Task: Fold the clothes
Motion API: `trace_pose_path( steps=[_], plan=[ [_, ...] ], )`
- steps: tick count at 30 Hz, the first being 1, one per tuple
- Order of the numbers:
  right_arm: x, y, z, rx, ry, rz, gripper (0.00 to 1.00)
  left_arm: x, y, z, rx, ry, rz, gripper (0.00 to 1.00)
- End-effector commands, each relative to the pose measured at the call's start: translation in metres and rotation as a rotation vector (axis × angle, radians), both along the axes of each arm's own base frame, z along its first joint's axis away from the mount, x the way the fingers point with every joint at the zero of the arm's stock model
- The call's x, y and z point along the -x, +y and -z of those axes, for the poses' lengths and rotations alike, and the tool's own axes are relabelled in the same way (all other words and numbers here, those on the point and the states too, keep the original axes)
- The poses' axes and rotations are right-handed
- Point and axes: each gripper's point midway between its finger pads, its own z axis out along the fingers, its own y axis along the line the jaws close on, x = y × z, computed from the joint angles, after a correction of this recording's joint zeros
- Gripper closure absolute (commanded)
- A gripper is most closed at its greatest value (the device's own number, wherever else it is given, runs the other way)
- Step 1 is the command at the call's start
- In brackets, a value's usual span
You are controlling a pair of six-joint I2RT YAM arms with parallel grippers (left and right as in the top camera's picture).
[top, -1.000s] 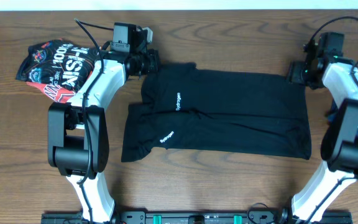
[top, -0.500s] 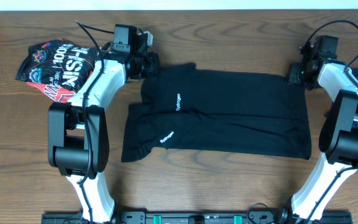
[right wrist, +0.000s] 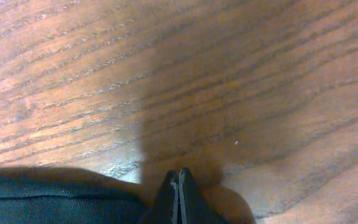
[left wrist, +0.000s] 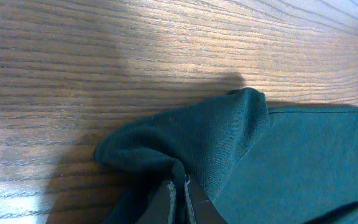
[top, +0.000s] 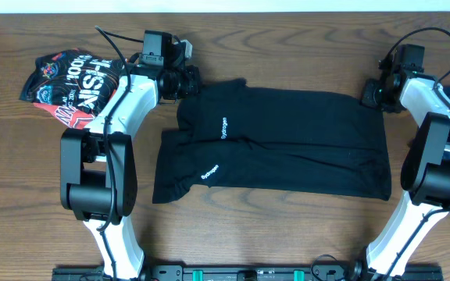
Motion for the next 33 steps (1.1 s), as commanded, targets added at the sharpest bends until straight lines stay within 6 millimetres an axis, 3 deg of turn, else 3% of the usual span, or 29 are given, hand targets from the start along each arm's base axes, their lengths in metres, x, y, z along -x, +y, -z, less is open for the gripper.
trace_pose_path(
  steps=[1,5,9,16,18,20,21,22,28,33],
  plan=[
    [-0.002,-0.004,0.001,0.001,0.024,0.062,0.99,-0.003,0.002,-0.006,0.005,-0.013,-0.004,0.94],
    [-0.003,-0.008,-0.027,0.02,0.031,0.069,0.99,-0.001,0.001,-0.019,0.008,-0.029,-0.003,0.94],
    [0.011,-0.016,-0.05,0.064,0.085,0.11,0.99,0.013,0.003,-0.034,0.005,-0.007,-0.003,0.94],
    [0.055,-0.015,-0.068,0.091,0.224,0.118,0.99,0.052,0.009,-0.041,-0.022,0.113,0.013,0.94],
    [0.059,-0.015,-0.07,0.089,0.236,0.117,0.99,0.058,0.01,-0.04,-0.04,0.117,0.047,0.94],
    [0.059,-0.015,-0.07,0.09,0.233,0.117,0.97,0.056,0.011,-0.039,-0.048,0.109,0.048,0.94],
    [0.056,-0.015,-0.07,0.091,0.225,0.118,0.8,0.055,0.011,-0.04,-0.048,0.103,0.049,0.94],
    [0.054,-0.016,-0.07,0.092,0.214,0.118,0.71,0.053,0.01,-0.041,-0.046,0.094,0.048,0.94],
    [0.028,-0.02,-0.07,0.102,0.112,0.122,0.63,0.049,0.01,-0.043,-0.044,0.073,0.048,0.94],
    [0.023,-0.018,-0.049,0.092,0.136,0.119,0.63,0.049,0.01,-0.043,-0.044,0.073,0.048,0.94]
  ],
)
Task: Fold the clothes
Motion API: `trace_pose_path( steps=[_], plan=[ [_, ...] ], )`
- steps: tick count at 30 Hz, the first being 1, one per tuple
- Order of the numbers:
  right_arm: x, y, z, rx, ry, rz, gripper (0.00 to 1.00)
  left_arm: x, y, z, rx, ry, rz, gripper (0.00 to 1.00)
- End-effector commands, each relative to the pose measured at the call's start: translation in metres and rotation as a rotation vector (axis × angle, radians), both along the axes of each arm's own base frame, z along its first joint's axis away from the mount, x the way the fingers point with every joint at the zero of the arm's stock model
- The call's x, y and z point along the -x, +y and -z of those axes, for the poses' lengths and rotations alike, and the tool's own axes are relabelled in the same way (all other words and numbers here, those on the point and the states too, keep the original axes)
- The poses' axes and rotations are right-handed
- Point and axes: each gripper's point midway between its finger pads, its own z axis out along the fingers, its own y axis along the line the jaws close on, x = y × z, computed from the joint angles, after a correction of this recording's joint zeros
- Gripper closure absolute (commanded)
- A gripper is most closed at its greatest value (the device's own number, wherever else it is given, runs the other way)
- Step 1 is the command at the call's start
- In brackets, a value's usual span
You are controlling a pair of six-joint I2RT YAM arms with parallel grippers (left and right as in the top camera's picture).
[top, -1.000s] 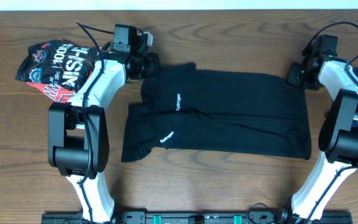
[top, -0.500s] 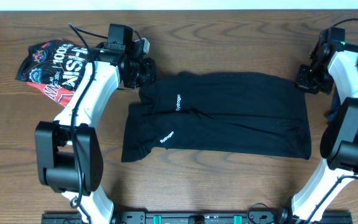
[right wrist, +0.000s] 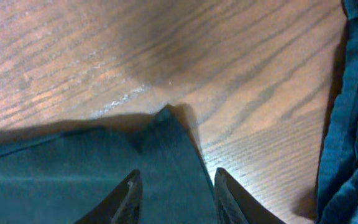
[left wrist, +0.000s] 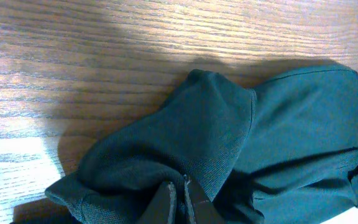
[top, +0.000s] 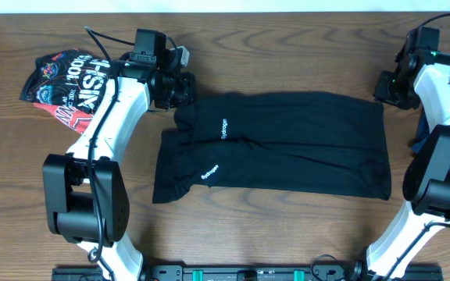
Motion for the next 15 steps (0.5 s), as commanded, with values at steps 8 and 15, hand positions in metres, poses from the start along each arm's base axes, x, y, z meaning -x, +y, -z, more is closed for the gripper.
trace_pose_path(
  steps=[8,15],
  plan=[
    [-0.016,0.019,0.045,-0.107,0.013,-0.007,0.6,-0.003,0.002,-0.004,-0.008,-0.02,0.008,0.94],
    [-0.016,0.024,0.06,-0.118,0.033,0.006,0.66,-0.002,0.002,-0.004,-0.008,-0.018,0.008,0.94]
  ],
)
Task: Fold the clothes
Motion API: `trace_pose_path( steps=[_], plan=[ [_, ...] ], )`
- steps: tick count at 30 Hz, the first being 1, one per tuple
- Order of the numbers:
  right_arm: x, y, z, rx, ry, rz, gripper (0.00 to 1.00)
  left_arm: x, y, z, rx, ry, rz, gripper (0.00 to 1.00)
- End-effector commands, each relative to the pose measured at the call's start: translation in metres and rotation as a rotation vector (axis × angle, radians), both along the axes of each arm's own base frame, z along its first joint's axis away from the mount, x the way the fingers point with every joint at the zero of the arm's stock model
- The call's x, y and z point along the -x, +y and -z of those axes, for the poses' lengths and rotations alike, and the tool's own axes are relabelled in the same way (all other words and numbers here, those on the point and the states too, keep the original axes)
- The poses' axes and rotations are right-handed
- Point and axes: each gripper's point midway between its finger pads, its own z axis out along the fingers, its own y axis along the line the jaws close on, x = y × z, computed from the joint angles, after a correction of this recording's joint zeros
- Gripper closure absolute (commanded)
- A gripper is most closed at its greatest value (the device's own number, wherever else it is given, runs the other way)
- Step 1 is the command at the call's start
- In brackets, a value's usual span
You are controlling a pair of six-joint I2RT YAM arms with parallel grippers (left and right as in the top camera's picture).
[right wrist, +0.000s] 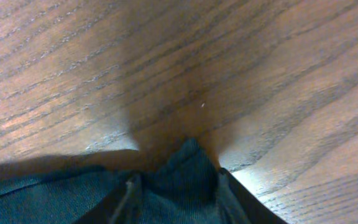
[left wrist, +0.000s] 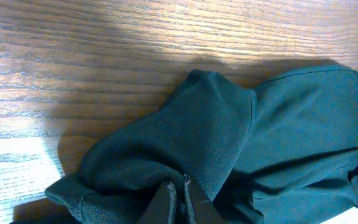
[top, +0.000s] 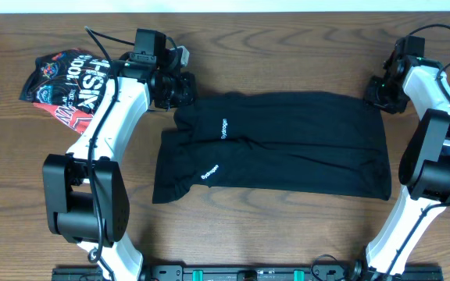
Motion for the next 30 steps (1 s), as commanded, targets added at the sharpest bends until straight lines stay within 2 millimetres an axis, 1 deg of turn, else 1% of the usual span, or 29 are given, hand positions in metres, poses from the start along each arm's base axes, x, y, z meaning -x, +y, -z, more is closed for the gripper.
trace_pose_path(
  steps=[1,2,5,10,12,15,18,19,20,22,24,25,27,30],
  plan=[
    [-0.003,0.012,0.008,-0.025,0.012,0.0,0.71,-0.002,0.002,-0.004,-0.008,-0.018,0.008,0.94],
    [-0.002,0.012,0.009,-0.026,0.016,-0.001,0.76,-0.002,0.002,-0.004,-0.008,-0.018,0.008,0.94],
    [-0.002,0.011,0.009,-0.022,0.018,0.0,0.99,-0.002,0.002,-0.004,-0.008,-0.018,0.008,0.94],
    [-0.001,0.005,0.009,0.014,0.023,0.008,0.99,-0.002,0.002,-0.004,-0.008,-0.017,0.008,0.94],
    [0.0,0.002,0.005,0.028,0.028,0.012,0.99,-0.003,0.002,-0.004,-0.008,-0.02,0.008,0.94],
    [0.0,0.001,-0.01,0.034,0.02,0.014,0.99,-0.003,0.002,-0.005,-0.007,-0.022,0.008,0.94],
    [0.002,-0.002,-0.036,0.051,-0.003,0.02,0.99,-0.001,0.002,-0.004,-0.008,-0.01,0.008,0.94],
    [0.005,-0.004,-0.046,0.062,-0.006,0.027,0.99,0.001,0.003,-0.003,-0.009,-0.001,0.008,0.94],
    [0.013,-0.005,-0.062,0.072,-0.007,0.038,0.99,0.006,0.003,-0.001,-0.013,0.023,0.008,0.94],
    [0.023,-0.003,-0.076,0.072,0.003,0.038,0.99,0.014,0.004,0.002,-0.018,0.056,0.009,0.94],
    [0.039,0.0,-0.09,0.066,0.033,0.036,0.99,0.024,0.006,0.006,-0.024,0.102,0.009,0.94],
    [0.045,0.001,-0.093,0.064,0.047,0.033,0.99,0.03,0.007,0.008,-0.028,0.132,0.009,0.94],
    [0.065,0.005,-0.1,0.057,0.105,0.026,0.99,0.043,0.009,0.011,-0.037,0.191,0.009,0.94],
    [0.091,0.004,-0.102,0.074,0.205,0.02,0.99,0.064,0.012,0.015,-0.05,0.283,0.011,0.94]
  ],
)
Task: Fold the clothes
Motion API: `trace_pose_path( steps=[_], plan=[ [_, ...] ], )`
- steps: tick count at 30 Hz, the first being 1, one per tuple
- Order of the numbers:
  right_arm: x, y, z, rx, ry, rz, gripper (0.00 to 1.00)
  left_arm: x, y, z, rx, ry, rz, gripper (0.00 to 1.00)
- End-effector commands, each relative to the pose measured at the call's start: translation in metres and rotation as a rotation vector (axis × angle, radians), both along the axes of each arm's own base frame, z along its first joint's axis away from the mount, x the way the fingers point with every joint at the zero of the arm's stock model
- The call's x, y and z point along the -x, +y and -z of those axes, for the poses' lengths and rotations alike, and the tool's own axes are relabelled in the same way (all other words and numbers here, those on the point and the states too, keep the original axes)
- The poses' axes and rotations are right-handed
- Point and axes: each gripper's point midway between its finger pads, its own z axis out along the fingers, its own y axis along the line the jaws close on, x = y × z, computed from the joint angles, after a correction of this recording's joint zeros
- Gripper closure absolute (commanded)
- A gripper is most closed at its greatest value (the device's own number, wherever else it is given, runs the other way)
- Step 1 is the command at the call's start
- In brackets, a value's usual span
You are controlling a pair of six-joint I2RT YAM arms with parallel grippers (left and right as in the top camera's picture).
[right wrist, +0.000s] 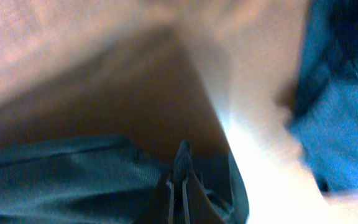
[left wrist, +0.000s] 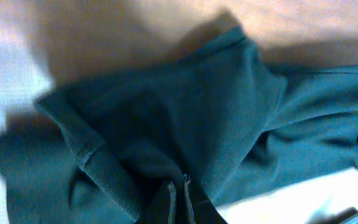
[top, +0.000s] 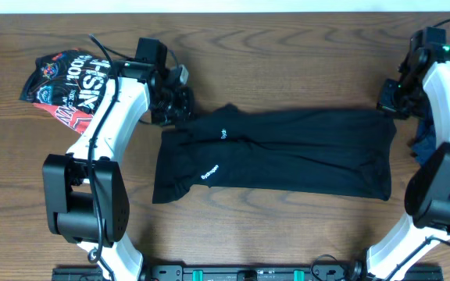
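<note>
A black shirt (top: 287, 152) with small white lettering lies folded across the middle of the wooden table (top: 287, 55). At its far left corner my left gripper (top: 180, 105) is shut on the cloth; the left wrist view shows the fingertips (left wrist: 180, 185) buried in bunched dark fabric (left wrist: 166, 112). My right gripper (top: 387, 105) is shut on the far right corner. In the right wrist view a ridge of fabric (right wrist: 73, 174) is pinched between the closed fingers (right wrist: 179, 183).
A crumpled red, black and white printed garment (top: 69, 78) lies at the far left, beside the left arm. A blue garment (top: 422, 144) lies at the right edge, close behind the right gripper, and shows in the right wrist view (right wrist: 340, 124).
My right gripper, open around the shirt's far right corner, has shut on it. Both grippers and the shirt's far edge now sit nearer the front of the table.
First both grippers were shut at the shirt's far corners, the left one on cloth. Then the right stood open and off to the right while the left corner sat further left. The right returned open around its corner, and now both hold the shifted far edge.
</note>
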Motion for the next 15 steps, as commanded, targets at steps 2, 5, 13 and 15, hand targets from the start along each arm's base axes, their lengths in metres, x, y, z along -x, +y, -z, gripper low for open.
trace_pose_path(
  steps=[2,5,13,15],
  plan=[
    [0.027,-0.003,-0.003,0.054,0.111,-0.011,0.99,0.021,0.005,-0.001,-0.02,0.074,0.033,0.94],
    [0.043,-0.001,0.004,0.05,0.176,-0.018,0.99,0.039,0.008,0.0,-0.03,0.146,0.046,0.94],
    [0.088,0.003,0.029,0.045,0.347,-0.027,0.99,0.064,0.015,0.005,-0.065,0.242,0.069,0.94],
    [0.096,0.001,0.034,0.057,0.379,-0.031,0.99,0.069,0.018,0.01,-0.078,0.26,0.069,0.94]
  ],
)
